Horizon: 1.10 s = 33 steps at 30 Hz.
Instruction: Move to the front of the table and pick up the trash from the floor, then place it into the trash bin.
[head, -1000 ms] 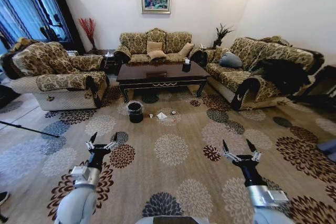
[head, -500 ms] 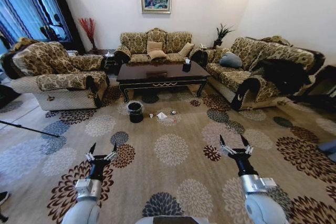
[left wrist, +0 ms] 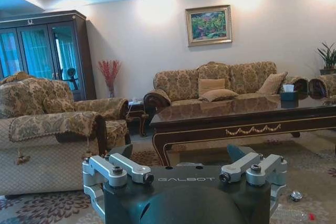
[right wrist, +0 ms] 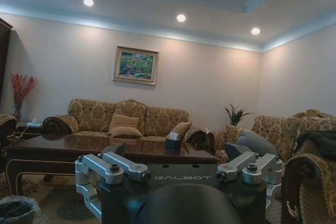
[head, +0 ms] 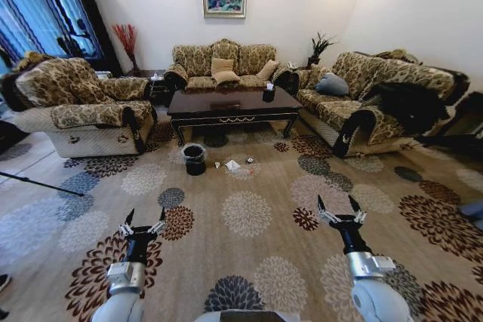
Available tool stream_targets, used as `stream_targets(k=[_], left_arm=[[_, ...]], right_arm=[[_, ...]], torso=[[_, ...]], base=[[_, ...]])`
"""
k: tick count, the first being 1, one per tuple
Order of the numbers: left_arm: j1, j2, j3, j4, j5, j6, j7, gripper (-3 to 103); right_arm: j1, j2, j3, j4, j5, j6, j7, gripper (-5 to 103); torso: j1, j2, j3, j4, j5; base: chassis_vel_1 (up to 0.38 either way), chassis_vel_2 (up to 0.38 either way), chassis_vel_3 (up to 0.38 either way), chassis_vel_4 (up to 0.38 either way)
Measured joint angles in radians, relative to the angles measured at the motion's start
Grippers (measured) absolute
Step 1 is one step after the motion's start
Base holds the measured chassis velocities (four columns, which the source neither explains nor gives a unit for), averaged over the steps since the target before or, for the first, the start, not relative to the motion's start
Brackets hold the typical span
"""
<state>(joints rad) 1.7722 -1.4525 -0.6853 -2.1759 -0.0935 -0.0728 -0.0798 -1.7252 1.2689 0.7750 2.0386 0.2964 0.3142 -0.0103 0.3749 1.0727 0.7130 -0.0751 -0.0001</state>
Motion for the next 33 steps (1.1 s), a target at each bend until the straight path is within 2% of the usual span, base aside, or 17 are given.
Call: stream_targets(k=[8,33], left_arm=[[-0.003,-0.001,0.004,0.007,0.017,-0.004,0.004,100],[0.011,0.01,0.008,-0.023,0.017,-0.005,0.007,100]], right_arm=[[-0.007,0.019,0.019,-0.014,-0.076,0.044,-0.051,100],[-0.038,0.077,-0.006,-0.031,-0.137,0.094,-0.034,100]], torso=[[-0.021,-0.048,-0.027,0.0001,0.0001],[-0.074,-0.166,-0.092,0.0001,0.0001]], base=[[0.0,0.0,0.0,0.0],[0.0,0.0,0.0,0.0]])
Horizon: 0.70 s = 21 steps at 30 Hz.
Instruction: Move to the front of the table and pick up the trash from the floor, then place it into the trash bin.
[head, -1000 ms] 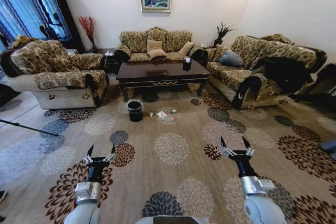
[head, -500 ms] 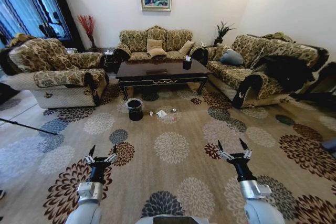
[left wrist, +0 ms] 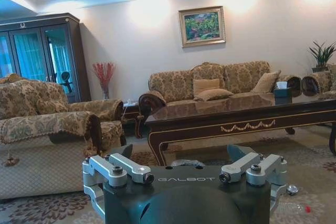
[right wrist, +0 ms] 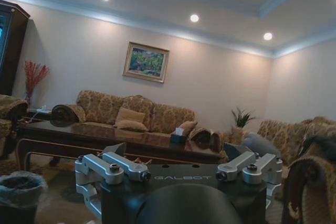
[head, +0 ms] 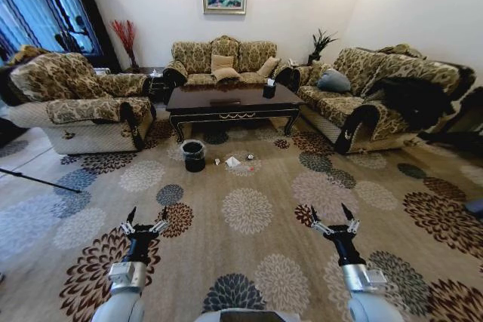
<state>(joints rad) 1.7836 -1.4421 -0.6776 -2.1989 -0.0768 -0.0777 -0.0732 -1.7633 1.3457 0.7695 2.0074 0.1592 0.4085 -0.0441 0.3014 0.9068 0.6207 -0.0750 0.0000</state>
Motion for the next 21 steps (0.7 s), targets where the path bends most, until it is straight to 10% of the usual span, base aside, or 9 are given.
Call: stream_targets(k=[13,21], left_arm=[[0.015,-0.002,0.002,-0.029,0.0,0.003,0.005,100],[0.019,0.045,0.012,-0.116,-0.107,0.105,0.031,100]], right_arm=[[-0.006,0.004,0.017,0.046,-0.026,-0.006,0.023,100],[0.013,-0.047,0.029,0.006,0.021,-0.039,0.015,100]], torso=[[-0.025,-0.056,-0.03,0.0,-0.0001],[-0.042,-0.095,-0.054,0.0001,0.0002]], base=[[0.0,0.0,0.0,0.0],[0.0,0.0,0.0,0.0]])
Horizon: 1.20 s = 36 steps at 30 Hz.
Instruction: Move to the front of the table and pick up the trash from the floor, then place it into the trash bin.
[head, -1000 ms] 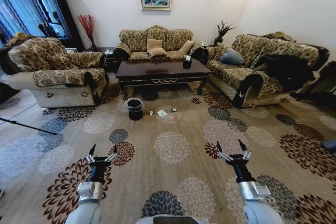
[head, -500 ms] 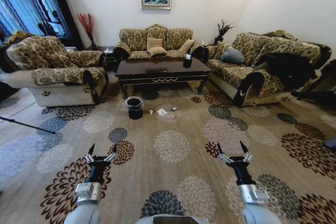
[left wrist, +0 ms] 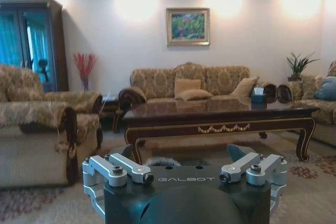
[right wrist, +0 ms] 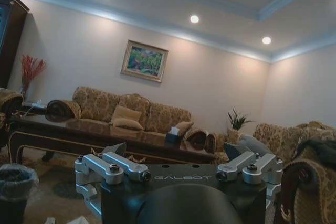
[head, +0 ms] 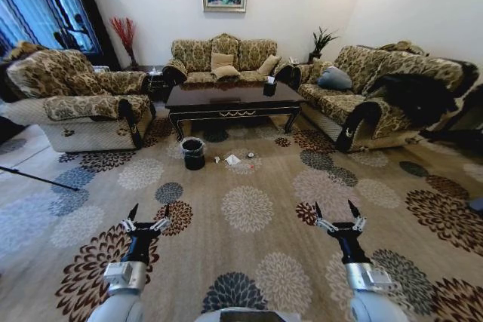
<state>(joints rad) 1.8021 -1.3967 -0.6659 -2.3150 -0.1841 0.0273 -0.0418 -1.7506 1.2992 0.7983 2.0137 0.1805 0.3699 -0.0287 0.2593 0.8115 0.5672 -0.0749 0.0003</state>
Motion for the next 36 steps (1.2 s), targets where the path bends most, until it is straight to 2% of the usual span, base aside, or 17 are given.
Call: stream_targets(k=[2,4,7,8,11,14,17,24,27,33,36], left_arm=[[-0.043,0.048,-0.033,0.028,-0.03,0.013,0.004,100],[-0.055,0.064,-0.042,0.037,-0.042,0.018,0.005,100],[-0.104,0.142,-0.087,0.069,-0.122,0.047,0.007,100],[-0.104,0.142,-0.087,0.069,-0.122,0.047,0.007,100],[-0.123,0.174,-0.108,0.08,-0.144,0.053,0.012,100],[-0.132,0.186,-0.117,0.09,-0.145,0.053,0.017,100],[-0.133,0.189,-0.122,0.099,-0.141,0.048,0.022,100],[-0.112,0.157,-0.116,0.098,-0.125,0.031,0.03,100],[-0.103,0.129,-0.113,0.078,-0.132,0.032,0.03,100],[-0.088,0.107,-0.108,0.066,-0.123,0.03,0.03,100],[-0.064,0.083,-0.101,0.064,-0.104,0.013,0.031,100]], right_arm=[[0.008,-0.036,0.019,-0.012,0.049,-0.018,0.006,100],[0.011,-0.046,0.025,-0.014,0.063,-0.024,0.009,100],[0.03,-0.116,0.061,-0.019,0.124,-0.053,0.02,100],[0.03,-0.116,0.061,-0.019,0.124,-0.053,0.02,100],[0.039,-0.176,0.077,-0.022,0.145,-0.062,0.022,100],[0.04,-0.21,0.085,-0.038,0.111,-0.049,0.017,100],[0.042,-0.233,0.097,-0.066,0.042,-0.002,-0.025,100],[0.037,-0.206,0.094,-0.069,0.023,0.01,-0.034,100],[0.035,-0.153,0.087,-0.07,-0.021,0.03,-0.034,100],[0.014,-0.118,0.075,-0.06,-0.02,0.032,-0.029,100],[0.0,-0.109,0.074,-0.034,0.018,0.003,0.001,100]], torso=[[-0.005,-0.012,-0.007,-0.0001,-0.0003],[-0.006,-0.015,-0.009,-0.0001,-0.0006],[-0.014,-0.034,-0.02,-0.0002,-0.0003],[-0.014,-0.034,-0.02,-0.0002,-0.0003],[-0.021,-0.05,-0.029,0.0,-0.0004],[-0.025,-0.061,-0.035,-0.0001,-0.0004],[-0.032,-0.076,-0.044,-0.0001,-0.0003],[-0.043,-0.103,-0.06,-0.0001,-0.0002],[-0.05,-0.12,-0.069,0.0,0.0],[-0.06,-0.142,-0.082,-0.0002,-0.0002],[-0.066,-0.158,-0.092,0.0,-0.0003]], base=[[0.0,0.0,0.0,0.0],[0.0,0.0,0.0,0.0],[0.0,0.0,0.0,0.0],[0.0,0.0,0.0,0.0],[0.0,0.0,0.0,0.0],[0.0,0.0,0.0,0.0],[0.0,0.0,0.0,0.0],[0.0,0.0,0.0,0.0],[0.0,0.0,0.0,0.0],[0.0,0.0,0.0,0.0],[0.0,0.0,0.0,0.0]])
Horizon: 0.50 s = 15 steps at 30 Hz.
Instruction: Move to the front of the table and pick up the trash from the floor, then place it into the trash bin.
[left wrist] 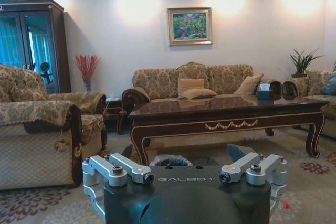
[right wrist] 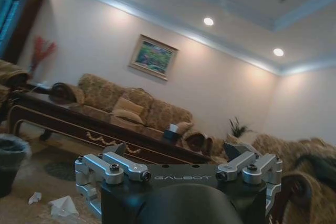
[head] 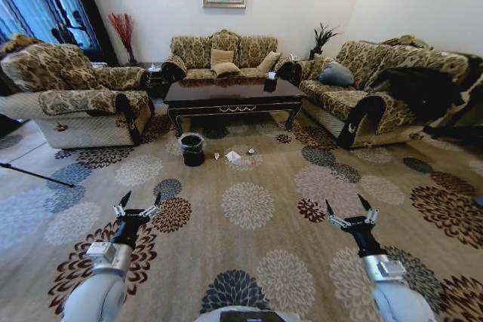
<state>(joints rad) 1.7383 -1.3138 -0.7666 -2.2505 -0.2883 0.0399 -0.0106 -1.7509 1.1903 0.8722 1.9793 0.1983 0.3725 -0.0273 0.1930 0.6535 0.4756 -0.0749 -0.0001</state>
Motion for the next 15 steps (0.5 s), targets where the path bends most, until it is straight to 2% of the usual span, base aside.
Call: stream_targets(k=[4,6,7,8,11,15], left_arm=[[0.017,-0.011,0.002,0.0,0.014,-0.014,0.003,100],[0.024,-0.017,0.001,-0.006,0.016,-0.019,0.003,100],[0.024,-0.017,0.001,-0.006,0.016,-0.019,0.003,100],[0.026,-0.019,0.001,-0.011,0.016,-0.02,0.003,100],[0.031,-0.026,0.0,-0.015,0.019,-0.023,0.004,100],[0.044,-0.036,0.0,-0.019,0.025,-0.035,0.009,100]], right_arm=[[-0.016,0.011,-0.005,0.032,0.048,-0.049,0.051,100],[-0.033,0.019,-0.013,0.068,0.126,-0.091,0.083,100],[-0.033,0.019,-0.013,0.068,0.126,-0.091,0.083,100],[-0.045,0.021,-0.022,0.096,0.198,-0.121,0.108,100],[-0.054,0.019,-0.039,0.148,0.307,-0.169,0.155,100],[-0.054,0.014,-0.043,0.179,0.346,-0.198,0.183,100]], torso=[[-0.006,-0.013,-0.007,0.0,-0.0001],[-0.011,-0.025,-0.014,-0.0001,0.0001],[-0.011,-0.025,-0.014,-0.0001,0.0001],[-0.014,-0.032,-0.018,-0.0003,0.0001],[-0.02,-0.045,-0.026,-0.0001,0.0],[-0.027,-0.065,-0.038,-0.0001,0.0]], base=[[0.0,0.0,0.0,0.0],[0.0,0.0,0.0,0.0],[0.0,0.0,0.0,0.0],[0.0,0.0,0.0,0.0],[0.0,0.0,0.0,0.0],[0.0,0.0,0.0,0.0]])
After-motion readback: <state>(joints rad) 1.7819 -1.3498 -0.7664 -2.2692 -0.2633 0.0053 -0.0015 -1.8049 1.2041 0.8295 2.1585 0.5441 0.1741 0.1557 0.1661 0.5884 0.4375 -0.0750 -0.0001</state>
